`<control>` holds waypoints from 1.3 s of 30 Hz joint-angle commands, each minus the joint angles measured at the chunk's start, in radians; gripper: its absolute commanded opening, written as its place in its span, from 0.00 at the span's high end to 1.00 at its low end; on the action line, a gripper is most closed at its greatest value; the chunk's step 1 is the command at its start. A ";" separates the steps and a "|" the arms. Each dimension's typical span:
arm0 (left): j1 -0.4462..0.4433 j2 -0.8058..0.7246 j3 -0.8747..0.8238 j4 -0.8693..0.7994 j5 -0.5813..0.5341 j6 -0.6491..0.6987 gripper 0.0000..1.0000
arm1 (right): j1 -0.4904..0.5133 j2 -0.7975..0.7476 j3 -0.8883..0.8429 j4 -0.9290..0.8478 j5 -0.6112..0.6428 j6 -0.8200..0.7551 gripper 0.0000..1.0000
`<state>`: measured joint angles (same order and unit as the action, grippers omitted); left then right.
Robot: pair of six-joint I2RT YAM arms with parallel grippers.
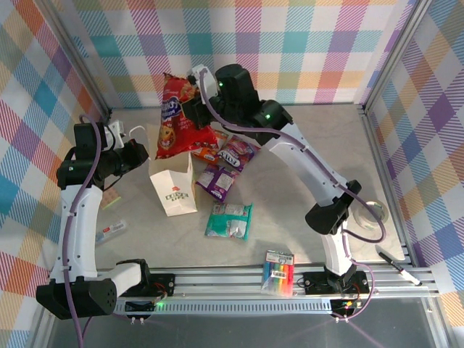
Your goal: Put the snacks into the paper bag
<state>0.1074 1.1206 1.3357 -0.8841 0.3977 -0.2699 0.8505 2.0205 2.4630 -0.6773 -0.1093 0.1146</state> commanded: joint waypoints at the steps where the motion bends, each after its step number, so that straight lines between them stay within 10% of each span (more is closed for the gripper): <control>1: 0.011 -0.022 -0.005 0.005 0.026 -0.002 0.91 | 0.022 -0.018 0.068 0.106 0.034 -0.047 1.00; 39: 0.011 -0.016 -0.023 0.016 -0.001 -0.020 0.93 | 0.082 0.068 0.189 -0.019 -0.047 -0.129 1.00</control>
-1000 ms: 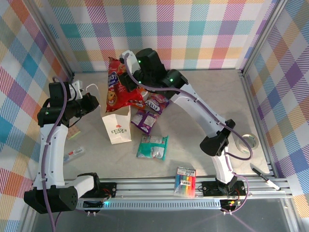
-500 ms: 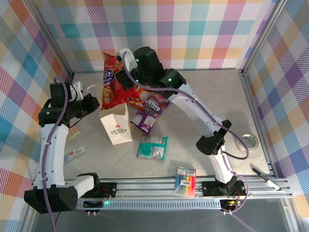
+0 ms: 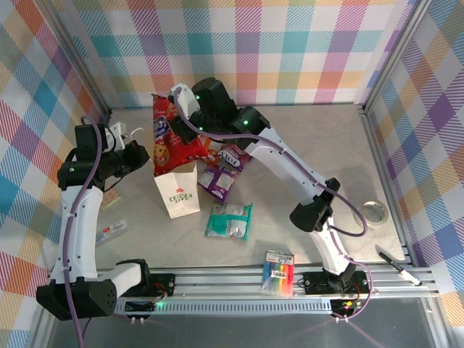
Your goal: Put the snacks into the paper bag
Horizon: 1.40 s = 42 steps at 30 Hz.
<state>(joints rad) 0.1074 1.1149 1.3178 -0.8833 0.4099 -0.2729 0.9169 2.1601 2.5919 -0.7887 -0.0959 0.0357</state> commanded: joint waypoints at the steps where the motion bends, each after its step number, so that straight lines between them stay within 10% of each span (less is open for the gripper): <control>1: 0.011 -0.009 -0.006 0.015 -0.022 -0.020 0.93 | 0.018 -0.074 0.060 0.078 -0.066 -0.062 1.00; 42: 0.039 -0.038 -0.046 0.027 -0.086 -0.094 0.87 | 0.032 -0.106 -0.028 -0.136 -0.202 -0.260 1.00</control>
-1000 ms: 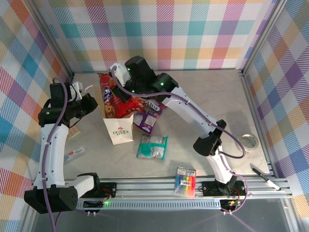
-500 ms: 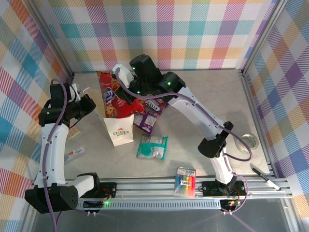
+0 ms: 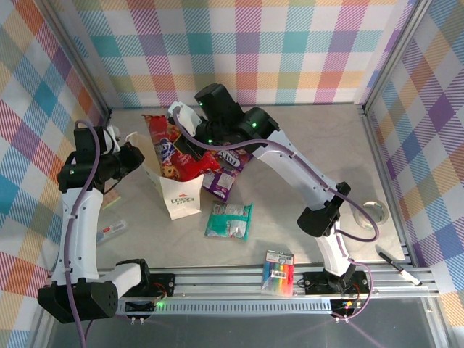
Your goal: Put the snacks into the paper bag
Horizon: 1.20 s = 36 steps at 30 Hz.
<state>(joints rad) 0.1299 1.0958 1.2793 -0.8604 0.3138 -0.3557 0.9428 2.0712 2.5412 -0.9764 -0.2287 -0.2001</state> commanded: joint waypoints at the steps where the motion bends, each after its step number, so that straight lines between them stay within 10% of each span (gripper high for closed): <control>1: 0.017 -0.020 -0.008 -0.001 0.016 -0.006 0.86 | 0.006 -0.017 0.022 0.057 -0.069 -0.022 1.00; 17: 0.017 -0.030 0.006 -0.011 -0.022 -0.029 0.76 | 0.005 0.046 0.061 0.042 -0.105 -0.036 1.00; 36: 0.017 0.019 0.001 0.020 -0.047 -0.058 0.87 | 0.005 0.055 0.060 0.057 -0.131 -0.029 1.00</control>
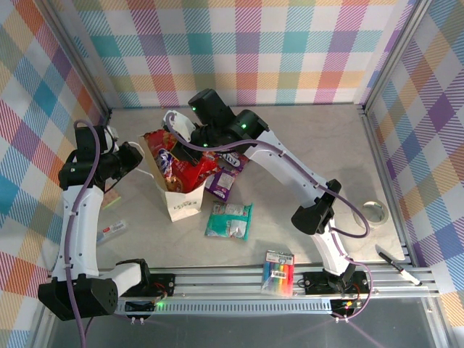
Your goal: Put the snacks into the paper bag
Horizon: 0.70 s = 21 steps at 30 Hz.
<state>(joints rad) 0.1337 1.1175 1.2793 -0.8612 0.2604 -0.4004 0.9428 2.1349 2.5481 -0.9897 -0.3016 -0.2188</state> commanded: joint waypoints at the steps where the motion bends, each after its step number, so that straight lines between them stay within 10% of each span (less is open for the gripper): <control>1: 0.013 -0.003 0.004 0.024 0.013 -0.014 0.87 | 0.006 -0.004 0.053 0.069 -0.054 -0.008 1.00; 21: 0.013 -0.003 0.056 0.028 0.077 0.011 0.90 | 0.005 0.071 0.091 0.117 -0.011 0.061 1.00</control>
<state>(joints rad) 0.1337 1.1133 1.3048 -0.8356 0.3294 -0.3996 0.9428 2.2139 2.5828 -0.9825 -0.2844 -0.1837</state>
